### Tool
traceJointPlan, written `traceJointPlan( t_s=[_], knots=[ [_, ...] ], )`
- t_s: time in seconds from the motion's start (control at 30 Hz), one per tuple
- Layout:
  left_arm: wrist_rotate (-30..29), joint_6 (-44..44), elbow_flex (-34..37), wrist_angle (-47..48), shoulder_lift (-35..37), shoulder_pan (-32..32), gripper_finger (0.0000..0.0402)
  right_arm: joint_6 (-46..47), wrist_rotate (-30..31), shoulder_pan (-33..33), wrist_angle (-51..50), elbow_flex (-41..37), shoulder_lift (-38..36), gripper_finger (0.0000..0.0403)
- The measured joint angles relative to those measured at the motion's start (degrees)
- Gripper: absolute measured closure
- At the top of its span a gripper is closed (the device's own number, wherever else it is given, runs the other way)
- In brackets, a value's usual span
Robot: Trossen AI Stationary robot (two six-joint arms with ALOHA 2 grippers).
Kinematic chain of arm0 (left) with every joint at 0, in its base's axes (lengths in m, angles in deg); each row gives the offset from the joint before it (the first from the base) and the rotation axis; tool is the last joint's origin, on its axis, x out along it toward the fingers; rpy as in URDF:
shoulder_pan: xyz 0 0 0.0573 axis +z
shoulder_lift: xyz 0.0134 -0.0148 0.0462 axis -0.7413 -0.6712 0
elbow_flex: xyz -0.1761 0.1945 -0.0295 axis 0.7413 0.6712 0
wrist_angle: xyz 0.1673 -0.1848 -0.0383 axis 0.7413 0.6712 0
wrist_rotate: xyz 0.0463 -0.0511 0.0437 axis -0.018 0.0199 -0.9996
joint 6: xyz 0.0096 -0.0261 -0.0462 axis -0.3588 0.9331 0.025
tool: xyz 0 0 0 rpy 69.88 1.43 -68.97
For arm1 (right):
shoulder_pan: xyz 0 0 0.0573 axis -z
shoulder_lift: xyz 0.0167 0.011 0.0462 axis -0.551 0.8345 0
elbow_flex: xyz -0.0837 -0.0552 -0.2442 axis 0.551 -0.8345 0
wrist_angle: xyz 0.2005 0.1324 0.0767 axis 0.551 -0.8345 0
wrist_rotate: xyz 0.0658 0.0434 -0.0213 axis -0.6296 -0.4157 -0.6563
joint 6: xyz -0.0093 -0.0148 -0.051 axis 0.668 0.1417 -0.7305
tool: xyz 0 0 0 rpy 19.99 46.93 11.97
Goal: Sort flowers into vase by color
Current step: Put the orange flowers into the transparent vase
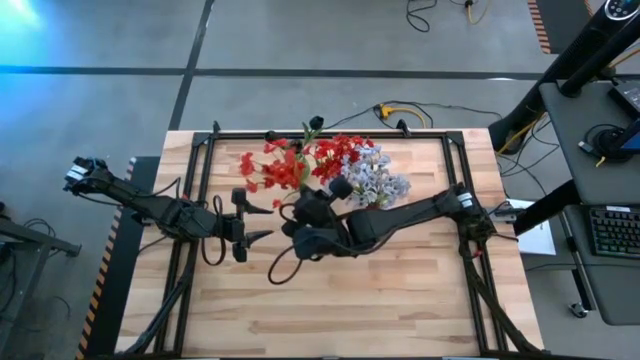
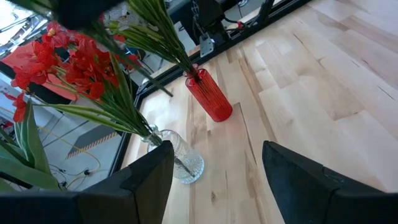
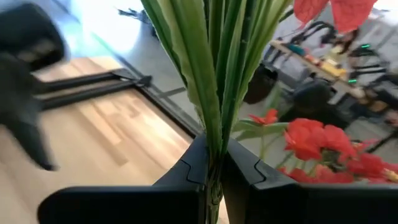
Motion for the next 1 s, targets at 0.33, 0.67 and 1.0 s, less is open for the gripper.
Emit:
traceJointPlan(
  t_s=[0.33,0.67,1.0],
  knots=[
    [0.0,0.0,0.0,-0.01,-0.02,0.0,0.0174,-3.06,2.86,1.6,8.56,-5.26,0.15,0.0388],
    [-0.03,0.0,0.0,0.19,-0.02,-0.02,0.0174,-18.98,-15.54,4.83,18.76,-6.13,-2.1,0.0388],
    [-0.07,0.0,0.0,0.9,0.02,-0.02,0.0174,-23.67,-29.51,5.92,28.81,-17.91,-13.11,0.0388]
  ],
)
